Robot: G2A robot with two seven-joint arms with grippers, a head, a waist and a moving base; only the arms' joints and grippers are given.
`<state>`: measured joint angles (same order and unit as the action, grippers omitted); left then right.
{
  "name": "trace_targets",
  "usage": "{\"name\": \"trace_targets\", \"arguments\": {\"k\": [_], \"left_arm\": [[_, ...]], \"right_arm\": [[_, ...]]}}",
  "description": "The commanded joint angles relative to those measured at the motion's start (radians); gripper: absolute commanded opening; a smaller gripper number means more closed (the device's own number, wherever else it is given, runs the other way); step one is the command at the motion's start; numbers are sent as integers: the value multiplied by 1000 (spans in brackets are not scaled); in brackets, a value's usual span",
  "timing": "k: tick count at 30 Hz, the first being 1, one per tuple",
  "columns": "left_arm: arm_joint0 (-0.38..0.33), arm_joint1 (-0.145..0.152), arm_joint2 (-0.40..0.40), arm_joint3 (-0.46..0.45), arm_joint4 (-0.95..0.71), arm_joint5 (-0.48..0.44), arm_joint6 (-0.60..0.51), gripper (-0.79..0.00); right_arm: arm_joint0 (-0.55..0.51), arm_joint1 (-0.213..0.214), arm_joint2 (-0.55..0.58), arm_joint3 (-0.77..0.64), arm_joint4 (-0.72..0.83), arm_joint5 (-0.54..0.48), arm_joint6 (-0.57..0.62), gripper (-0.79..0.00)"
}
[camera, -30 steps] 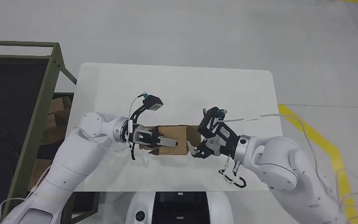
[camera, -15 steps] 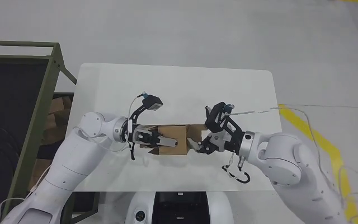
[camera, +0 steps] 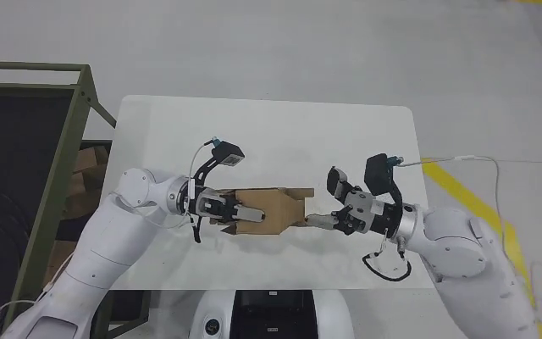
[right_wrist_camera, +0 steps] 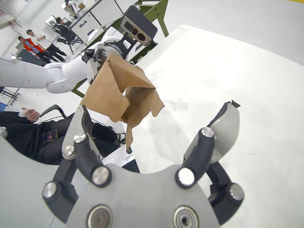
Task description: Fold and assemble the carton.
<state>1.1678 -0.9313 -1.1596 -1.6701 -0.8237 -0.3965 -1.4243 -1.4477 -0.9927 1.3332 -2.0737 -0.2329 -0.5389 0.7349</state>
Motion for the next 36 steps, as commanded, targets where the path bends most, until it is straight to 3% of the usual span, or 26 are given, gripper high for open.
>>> {"name": "trace_targets", "arguments": {"k": [1, 7, 18, 23, 36], "left_arm": [[-5, -1, -5, 7, -42, 26, -26, -785], [-12, -9, -18, 19, -68, 58, -58, -785], [-12, -24, -25, 22, -53, 73, -72, -785], [-7, -30, -34, 22, -50, 75, -74, -785], [8, -43, -52, 15, -38, 82, -82, -785]], "right_arm": [[0, 2, -5, 25, 92, -64, 20, 0], [47, 7, -37, 127, 274, -177, 106, 0], [137, -5, -135, 179, 277, -134, 106, 0], [177, -12, -174, 202, 297, -163, 99, 0], [174, -13, -187, 190, 281, -165, 95, 0]]}}
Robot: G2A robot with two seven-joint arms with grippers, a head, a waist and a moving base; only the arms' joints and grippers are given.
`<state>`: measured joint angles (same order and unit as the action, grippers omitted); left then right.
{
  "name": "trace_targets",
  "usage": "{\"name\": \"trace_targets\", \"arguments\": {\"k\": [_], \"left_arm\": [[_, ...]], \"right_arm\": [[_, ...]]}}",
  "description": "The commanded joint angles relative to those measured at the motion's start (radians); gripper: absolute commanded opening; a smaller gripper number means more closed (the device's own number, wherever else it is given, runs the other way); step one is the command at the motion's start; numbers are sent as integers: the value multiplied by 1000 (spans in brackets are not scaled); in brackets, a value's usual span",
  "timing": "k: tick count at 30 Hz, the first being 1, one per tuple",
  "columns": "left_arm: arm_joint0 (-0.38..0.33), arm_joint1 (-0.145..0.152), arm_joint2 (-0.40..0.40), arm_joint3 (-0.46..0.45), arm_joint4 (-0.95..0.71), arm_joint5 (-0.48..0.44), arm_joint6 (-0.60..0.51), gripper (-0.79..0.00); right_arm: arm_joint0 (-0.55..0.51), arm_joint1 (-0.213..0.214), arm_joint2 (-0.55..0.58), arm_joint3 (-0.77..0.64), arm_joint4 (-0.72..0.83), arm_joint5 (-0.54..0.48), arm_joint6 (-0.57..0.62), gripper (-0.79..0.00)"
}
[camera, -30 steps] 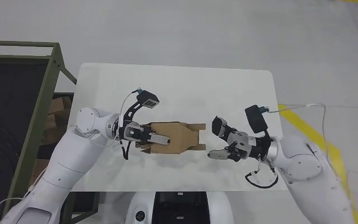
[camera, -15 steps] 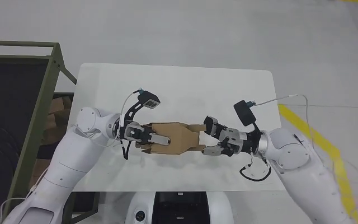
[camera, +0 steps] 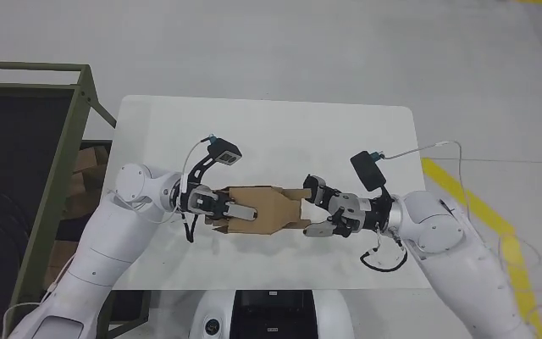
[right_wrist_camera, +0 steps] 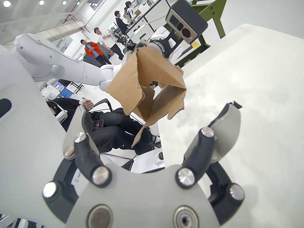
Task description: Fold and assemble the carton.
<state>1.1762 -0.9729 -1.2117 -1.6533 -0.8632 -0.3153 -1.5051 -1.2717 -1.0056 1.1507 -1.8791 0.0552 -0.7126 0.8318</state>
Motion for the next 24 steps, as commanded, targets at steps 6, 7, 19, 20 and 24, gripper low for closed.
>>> {"name": "trace_targets", "arguments": {"k": [6, 7, 19, 20, 24], "left_arm": [[-6, -9, 6, 5, 9, 4, -4, -785], [-8, -10, 7, 5, 10, 4, -4, -785], [-3, -13, 2, -6, 22, -4, 4, -785], [-3, -13, 2, -6, 22, -4, 4, -785], [-3, -13, 2, -6, 22, -4, 4, -785]], "right_arm": [[-9, -1, -18, -17, -26, 32, -17, 0], [-9, -1, -18, -17, -26, 32, -17, 0], [-9, -1, -18, -17, -26, 32, -17, 0], [-12, -2, -20, -18, -26, 38, -24, 0], [-7, -4, -31, -27, -19, 94, -41, 0]]}}
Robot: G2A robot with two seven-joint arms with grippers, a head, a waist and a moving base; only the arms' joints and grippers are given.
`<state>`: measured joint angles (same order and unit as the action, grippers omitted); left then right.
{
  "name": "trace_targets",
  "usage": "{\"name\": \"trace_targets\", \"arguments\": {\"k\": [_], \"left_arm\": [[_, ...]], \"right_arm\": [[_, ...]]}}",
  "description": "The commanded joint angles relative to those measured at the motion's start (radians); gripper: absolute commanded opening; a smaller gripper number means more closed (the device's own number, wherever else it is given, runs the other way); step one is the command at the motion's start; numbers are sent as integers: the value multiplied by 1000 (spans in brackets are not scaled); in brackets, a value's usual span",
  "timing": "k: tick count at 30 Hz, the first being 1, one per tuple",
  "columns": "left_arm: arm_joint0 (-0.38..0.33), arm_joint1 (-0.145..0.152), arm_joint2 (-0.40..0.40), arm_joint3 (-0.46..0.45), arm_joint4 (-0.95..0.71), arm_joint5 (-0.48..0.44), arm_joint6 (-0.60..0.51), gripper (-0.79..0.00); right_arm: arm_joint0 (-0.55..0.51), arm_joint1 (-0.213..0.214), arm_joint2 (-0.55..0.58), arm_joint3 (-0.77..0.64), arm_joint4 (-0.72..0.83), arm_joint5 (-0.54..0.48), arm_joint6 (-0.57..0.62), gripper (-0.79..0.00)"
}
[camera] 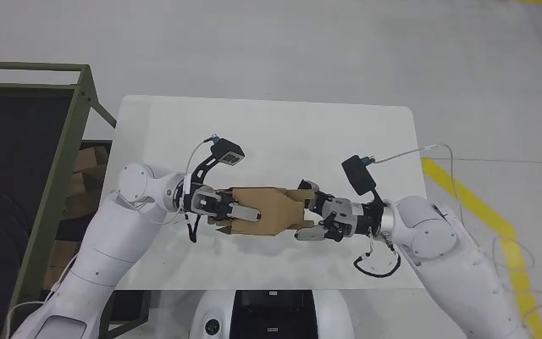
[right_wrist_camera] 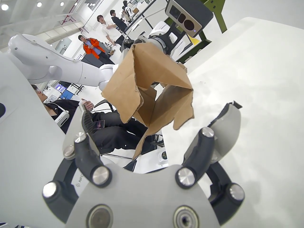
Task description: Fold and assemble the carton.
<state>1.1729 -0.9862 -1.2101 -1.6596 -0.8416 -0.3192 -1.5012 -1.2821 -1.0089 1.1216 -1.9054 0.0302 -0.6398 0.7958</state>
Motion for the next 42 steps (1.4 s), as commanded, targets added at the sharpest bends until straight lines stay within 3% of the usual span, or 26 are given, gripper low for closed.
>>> {"name": "trace_targets", "arguments": {"k": [1, 12, 28, 34, 37, 42], "left_arm": [[0, 0, 0, 0, 0, 0, 0, -785], [0, 0, 0, 0, 0, 0, 0, -785], [0, 0, 0, 0, 0, 0, 0, -785], [0, 0, 0, 0, 0, 0, 0, -785], [0, 0, 0, 0, 0, 0, 0, -785], [0, 0, 0, 0, 0, 0, 0, -785]], "right_arm": [[7, -2, -5, -3, 13, 42, -10, 0], [14, 2, 5, -56, 70, 305, 42, 0], [27, 1, 10, -10, 140, 338, 98, 0], [30, 1, 7, -6, 139, 341, 104, -123], [32, 0, 5, -5, 137, 343, 105, -252], [28, 0, 11, -8, 133, 345, 97, -311]]}}
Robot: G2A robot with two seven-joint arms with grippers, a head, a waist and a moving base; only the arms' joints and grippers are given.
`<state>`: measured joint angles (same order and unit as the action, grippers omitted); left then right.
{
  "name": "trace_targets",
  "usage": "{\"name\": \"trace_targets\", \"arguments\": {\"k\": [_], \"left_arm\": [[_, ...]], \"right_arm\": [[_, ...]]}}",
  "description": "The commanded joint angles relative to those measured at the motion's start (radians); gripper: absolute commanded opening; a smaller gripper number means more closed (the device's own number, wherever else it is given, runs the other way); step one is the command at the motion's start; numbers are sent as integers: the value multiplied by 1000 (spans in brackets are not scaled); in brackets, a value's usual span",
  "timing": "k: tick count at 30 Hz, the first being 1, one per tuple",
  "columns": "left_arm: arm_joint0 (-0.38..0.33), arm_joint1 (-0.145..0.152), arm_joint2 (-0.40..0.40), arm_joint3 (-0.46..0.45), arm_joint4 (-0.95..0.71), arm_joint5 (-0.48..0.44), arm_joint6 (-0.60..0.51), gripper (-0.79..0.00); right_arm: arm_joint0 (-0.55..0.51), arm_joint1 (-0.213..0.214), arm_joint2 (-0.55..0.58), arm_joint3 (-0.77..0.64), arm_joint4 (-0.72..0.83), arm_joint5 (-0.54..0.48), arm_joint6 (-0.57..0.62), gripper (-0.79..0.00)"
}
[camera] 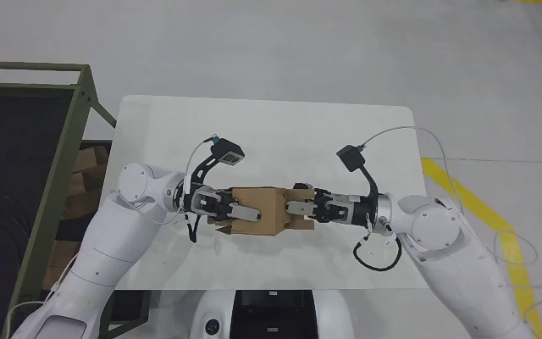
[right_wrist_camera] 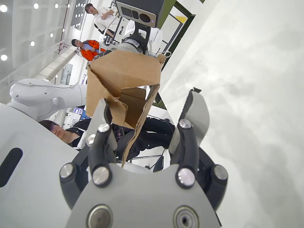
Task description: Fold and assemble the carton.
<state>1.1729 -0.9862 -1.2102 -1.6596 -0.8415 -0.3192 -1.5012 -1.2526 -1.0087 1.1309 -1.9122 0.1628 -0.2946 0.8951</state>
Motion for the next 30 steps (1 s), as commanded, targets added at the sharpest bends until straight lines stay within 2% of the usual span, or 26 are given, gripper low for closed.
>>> {"name": "trace_targets", "arguments": {"k": [1, 30], "left_arm": [[0, 0, 0, 0, 0, 0, 0, -785], [0, 0, 0, 0, 0, 0, 0, -785]], "right_arm": [[-3, 0, 3, -4, -1, -1, -3, -317], [-25, 4, 26, -71, -8, 33, -6, -597]]}}
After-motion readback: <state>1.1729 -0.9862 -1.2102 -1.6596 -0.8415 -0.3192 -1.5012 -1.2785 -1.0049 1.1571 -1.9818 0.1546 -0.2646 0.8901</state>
